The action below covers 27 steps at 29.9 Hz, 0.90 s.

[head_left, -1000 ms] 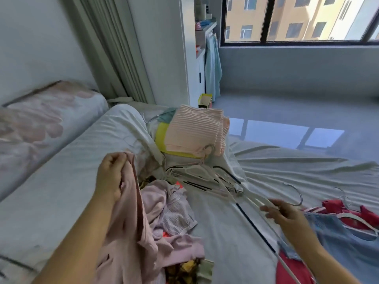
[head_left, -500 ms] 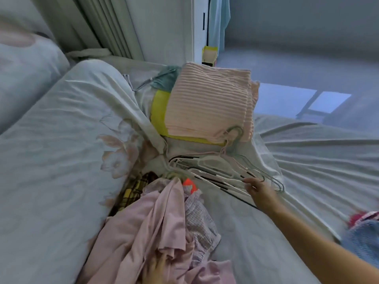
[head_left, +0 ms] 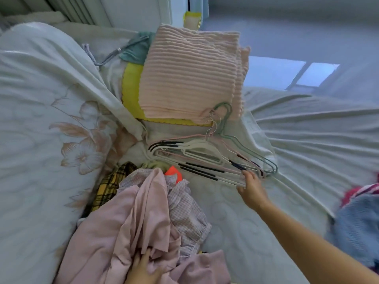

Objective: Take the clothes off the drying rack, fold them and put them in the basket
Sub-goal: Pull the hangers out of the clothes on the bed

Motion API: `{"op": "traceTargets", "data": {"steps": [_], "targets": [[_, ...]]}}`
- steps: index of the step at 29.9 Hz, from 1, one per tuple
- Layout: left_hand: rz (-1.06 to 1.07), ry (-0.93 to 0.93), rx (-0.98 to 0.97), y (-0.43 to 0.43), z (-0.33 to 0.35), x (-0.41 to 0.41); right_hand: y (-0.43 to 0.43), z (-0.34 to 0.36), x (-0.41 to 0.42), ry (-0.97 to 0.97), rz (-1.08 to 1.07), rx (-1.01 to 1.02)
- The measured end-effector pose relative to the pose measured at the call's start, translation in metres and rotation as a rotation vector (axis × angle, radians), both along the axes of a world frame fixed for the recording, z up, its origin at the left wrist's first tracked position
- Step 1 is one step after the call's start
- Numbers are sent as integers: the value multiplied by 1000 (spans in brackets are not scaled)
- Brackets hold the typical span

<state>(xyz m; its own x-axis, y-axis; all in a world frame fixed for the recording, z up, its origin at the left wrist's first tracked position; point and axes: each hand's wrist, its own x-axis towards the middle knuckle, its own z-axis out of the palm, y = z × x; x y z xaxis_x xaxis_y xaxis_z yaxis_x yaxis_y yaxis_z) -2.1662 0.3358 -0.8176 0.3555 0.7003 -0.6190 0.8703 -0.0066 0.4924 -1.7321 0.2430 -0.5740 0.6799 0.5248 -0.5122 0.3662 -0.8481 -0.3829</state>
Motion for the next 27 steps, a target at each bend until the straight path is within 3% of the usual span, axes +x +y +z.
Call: {"op": "traceTargets", "data": {"steps": [2, 3, 5, 11, 17, 27], "targets": [[-23, 51, -109, 4, 154, 75, -55, 1, 2, 73, -57, -51], [33, 30, -11, -3, 204, 104, -84, 0, 4, 110, -93, -83], [87, -12, 4, -14, 239, 131, -144, 1, 9, 160, -169, -123], [186, -224, -98, -73, 280, 234, -303, -7, 57, 122, -386, -135], [287, -410, -294, -209, 306, 327, -423, -8, 158, 32, -466, -146], [267, -312, -434, -424, 269, 398, -508, -41, 344, -223, -262, -161]]}}
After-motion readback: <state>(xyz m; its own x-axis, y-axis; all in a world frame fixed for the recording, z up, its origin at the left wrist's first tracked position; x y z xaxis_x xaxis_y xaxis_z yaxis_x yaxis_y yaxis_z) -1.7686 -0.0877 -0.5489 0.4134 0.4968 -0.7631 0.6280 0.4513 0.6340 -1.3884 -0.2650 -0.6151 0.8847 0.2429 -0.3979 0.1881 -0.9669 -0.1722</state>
